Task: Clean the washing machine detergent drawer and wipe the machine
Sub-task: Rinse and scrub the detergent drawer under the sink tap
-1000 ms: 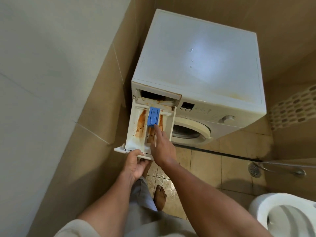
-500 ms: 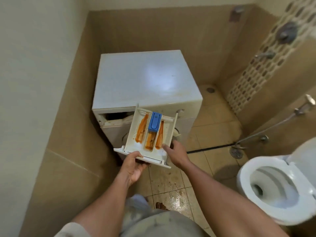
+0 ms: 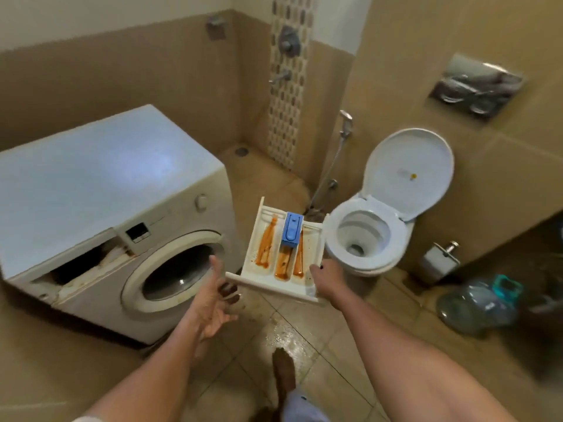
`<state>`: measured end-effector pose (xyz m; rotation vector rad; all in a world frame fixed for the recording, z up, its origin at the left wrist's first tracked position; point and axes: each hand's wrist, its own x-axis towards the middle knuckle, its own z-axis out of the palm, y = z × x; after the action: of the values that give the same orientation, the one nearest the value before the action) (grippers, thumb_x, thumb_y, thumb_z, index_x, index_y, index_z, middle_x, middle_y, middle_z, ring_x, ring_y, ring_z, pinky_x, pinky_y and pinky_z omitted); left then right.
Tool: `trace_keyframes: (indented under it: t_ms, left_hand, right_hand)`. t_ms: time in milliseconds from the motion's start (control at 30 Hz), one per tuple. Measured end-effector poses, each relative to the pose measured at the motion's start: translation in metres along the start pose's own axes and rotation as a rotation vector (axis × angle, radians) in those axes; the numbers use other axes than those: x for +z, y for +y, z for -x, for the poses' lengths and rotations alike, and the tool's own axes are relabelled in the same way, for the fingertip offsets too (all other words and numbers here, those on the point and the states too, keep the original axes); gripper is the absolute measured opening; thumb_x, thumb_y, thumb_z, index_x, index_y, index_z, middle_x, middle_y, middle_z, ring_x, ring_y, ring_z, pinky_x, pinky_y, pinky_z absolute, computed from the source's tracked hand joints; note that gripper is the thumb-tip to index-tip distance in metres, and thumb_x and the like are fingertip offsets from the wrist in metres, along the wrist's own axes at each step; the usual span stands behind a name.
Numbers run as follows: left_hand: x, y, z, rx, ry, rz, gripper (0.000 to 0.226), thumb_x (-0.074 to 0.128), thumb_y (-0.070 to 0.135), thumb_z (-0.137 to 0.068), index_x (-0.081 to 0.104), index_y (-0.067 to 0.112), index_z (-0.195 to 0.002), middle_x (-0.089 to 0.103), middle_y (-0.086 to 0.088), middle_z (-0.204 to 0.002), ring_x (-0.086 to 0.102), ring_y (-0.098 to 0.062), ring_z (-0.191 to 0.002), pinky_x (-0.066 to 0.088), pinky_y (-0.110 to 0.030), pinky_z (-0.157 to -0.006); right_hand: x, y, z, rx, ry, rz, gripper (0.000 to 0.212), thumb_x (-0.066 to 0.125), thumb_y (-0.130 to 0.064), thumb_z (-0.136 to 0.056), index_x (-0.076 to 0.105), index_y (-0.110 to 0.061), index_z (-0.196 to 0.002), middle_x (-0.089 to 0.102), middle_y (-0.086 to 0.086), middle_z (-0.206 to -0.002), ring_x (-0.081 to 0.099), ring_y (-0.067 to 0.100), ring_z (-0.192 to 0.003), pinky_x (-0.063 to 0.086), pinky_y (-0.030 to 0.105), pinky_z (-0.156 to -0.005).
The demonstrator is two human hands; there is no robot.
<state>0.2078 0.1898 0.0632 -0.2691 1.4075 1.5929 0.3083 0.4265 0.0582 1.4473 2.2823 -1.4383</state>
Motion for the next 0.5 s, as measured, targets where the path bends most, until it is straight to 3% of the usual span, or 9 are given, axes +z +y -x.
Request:
trace_keyframes:
  t_ms: [67, 133, 200, 300, 433, 500]
  left_hand:
    - [0.016, -0.005, -0.005, -0.030, 0.002, -0.111, 0.116, 0.038, 0.094, -0.069, 0.034, 0.014, -0.154, 0.039, -0.016, -0.156, 0.034, -0.039, -0.144, 0.022, -0.065, -0.115]
    - [0.044, -0.010, -0.013, -0.033, 0.013, -0.340, 0.100, 0.033, 0.086, -0.081, 0.044, 0.013, -0.149, 0.049, -0.014, -0.149, 0.043, -0.034, -0.139, 0.029, -0.057, -0.113]
    - [0.080, -0.014, -0.023, 0.003, -0.026, -0.526, 0.087, 0.039, 0.079, -0.087, 0.049, 0.014, -0.145, 0.053, -0.012, -0.145, 0.048, -0.032, -0.134, 0.033, -0.052, -0.113]
    - [0.157, -0.025, -0.027, 0.061, -0.182, -0.692, 0.077, 0.053, 0.073, -0.086, 0.053, 0.019, -0.141, 0.059, -0.003, -0.139, 0.053, -0.024, -0.130, 0.034, -0.051, -0.115]
    - [0.273, -0.054, -0.025, 0.056, -0.382, -0.806, 0.069, 0.068, 0.071, -0.074, 0.070, 0.020, -0.119, 0.076, -0.001, -0.112, 0.067, -0.022, -0.108, 0.045, -0.046, -0.099]
    - [0.335, -0.078, -0.023, 0.021, -0.460, -0.791, 0.061, 0.075, 0.057, -0.076, 0.071, 0.014, -0.119, 0.077, -0.002, -0.100, 0.068, -0.018, -0.086, 0.047, -0.042, -0.090]
  right_hand:
    - [-0.029, 0.029, 0.007, 0.042, 0.034, -0.029, 0.030, 0.051, -0.016, -0.101, 0.065, -0.002, -0.123, 0.069, 0.014, -0.118, 0.064, 0.027, -0.101, 0.049, 0.031, -0.079]
    - [-0.061, 0.058, 0.019, 0.069, 0.089, -0.058, 0.029, 0.052, -0.015, -0.099, 0.068, -0.004, -0.120, 0.070, 0.015, -0.118, 0.065, 0.027, -0.100, 0.052, 0.033, -0.082]
    - [-0.093, 0.085, 0.030, 0.097, 0.132, -0.089, 0.026, 0.052, -0.016, -0.099, 0.070, -0.008, -0.116, 0.071, 0.011, -0.111, 0.067, 0.024, -0.094, 0.055, 0.035, -0.082]
    - [-0.153, 0.125, 0.047, 0.133, 0.176, -0.085, 0.017, 0.051, -0.016, -0.101, 0.067, -0.011, -0.097, 0.062, -0.001, -0.084, 0.056, 0.010, -0.071, 0.042, 0.023, -0.055]
    - [-0.240, 0.187, 0.055, 0.162, 0.211, -0.024, 0.015, 0.054, -0.022, -0.102, 0.060, -0.014, -0.090, 0.058, -0.001, -0.083, 0.052, 0.009, -0.069, 0.036, 0.025, -0.055]
    - [-0.289, 0.223, 0.057, 0.175, 0.216, 0.017, 0.016, 0.056, -0.025, -0.101, 0.064, -0.012, -0.102, 0.061, 0.001, -0.088, 0.057, 0.012, -0.076, 0.041, 0.026, -0.062]
